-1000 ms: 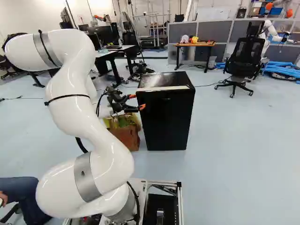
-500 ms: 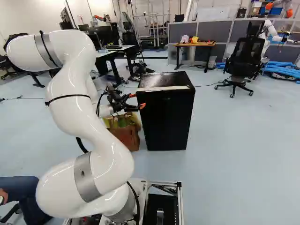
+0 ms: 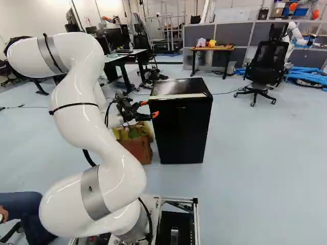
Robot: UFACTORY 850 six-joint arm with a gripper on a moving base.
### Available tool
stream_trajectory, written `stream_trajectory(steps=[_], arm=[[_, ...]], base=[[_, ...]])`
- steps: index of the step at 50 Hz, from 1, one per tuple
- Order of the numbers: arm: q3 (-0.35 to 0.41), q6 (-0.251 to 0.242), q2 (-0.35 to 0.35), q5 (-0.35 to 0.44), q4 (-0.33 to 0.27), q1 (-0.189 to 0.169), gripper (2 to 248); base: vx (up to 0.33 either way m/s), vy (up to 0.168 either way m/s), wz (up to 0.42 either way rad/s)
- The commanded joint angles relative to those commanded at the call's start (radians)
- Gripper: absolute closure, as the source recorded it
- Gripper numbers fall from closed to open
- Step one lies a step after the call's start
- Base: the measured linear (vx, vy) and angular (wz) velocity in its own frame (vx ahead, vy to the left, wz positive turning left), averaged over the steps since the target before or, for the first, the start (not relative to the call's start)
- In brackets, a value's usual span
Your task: Grab a drink from the fridge
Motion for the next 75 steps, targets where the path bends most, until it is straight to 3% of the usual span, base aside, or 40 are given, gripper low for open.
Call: stream_trajectory(steps=[51,75], arm=[[0.002,0.000,0.001,0.031,0.066,0.000,3],[0.049,0.000,0.021,0.038,0.131,0.012,3]], base=[[0.000,0.000,0.000],[0.000,0.000,-0.001]])
